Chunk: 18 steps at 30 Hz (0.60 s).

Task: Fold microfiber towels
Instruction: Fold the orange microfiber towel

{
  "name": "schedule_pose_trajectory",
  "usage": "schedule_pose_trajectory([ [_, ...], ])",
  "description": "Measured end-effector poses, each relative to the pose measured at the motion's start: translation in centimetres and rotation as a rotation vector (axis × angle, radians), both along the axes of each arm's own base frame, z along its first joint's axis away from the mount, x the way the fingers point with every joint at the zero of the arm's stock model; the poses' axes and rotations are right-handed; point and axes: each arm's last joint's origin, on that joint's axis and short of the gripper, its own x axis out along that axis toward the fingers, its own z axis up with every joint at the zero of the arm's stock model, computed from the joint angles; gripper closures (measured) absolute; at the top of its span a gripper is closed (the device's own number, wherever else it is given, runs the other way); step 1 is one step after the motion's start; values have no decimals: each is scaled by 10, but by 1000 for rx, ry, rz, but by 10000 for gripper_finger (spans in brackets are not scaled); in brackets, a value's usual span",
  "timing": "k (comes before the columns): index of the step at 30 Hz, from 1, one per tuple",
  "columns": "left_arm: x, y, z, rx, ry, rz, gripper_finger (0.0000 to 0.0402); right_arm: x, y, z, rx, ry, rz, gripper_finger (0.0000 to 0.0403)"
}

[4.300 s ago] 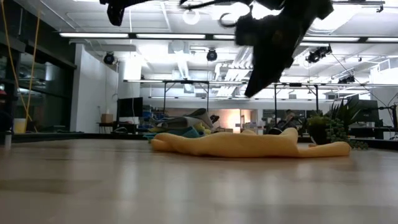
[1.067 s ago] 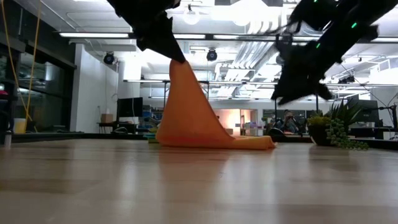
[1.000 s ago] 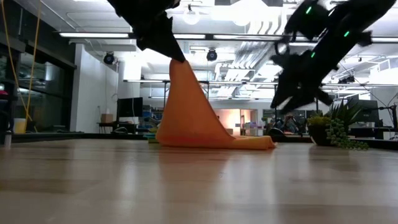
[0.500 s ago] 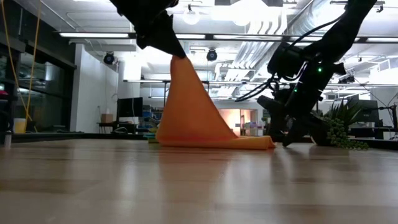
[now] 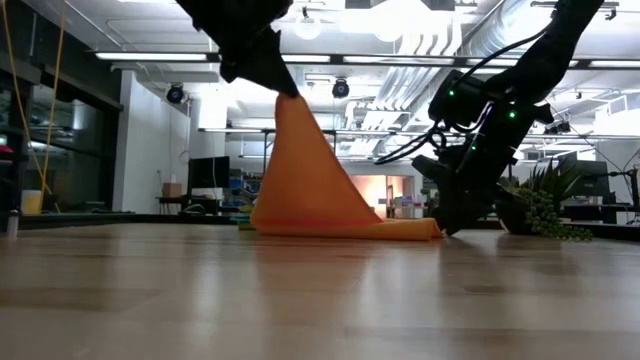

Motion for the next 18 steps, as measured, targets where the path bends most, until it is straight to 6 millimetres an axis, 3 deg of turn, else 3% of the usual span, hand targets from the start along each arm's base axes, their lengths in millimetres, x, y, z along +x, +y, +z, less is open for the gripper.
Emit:
schedule_pose_trajectory([
  [14, -1, 7, 1, -24, -8, 12, 401, 1, -3, 1, -20, -34, -41, 401],
  [18, -14, 9, 18, -30, -62, 23, 401, 0, 0, 18, -56, -82, 11, 402],
])
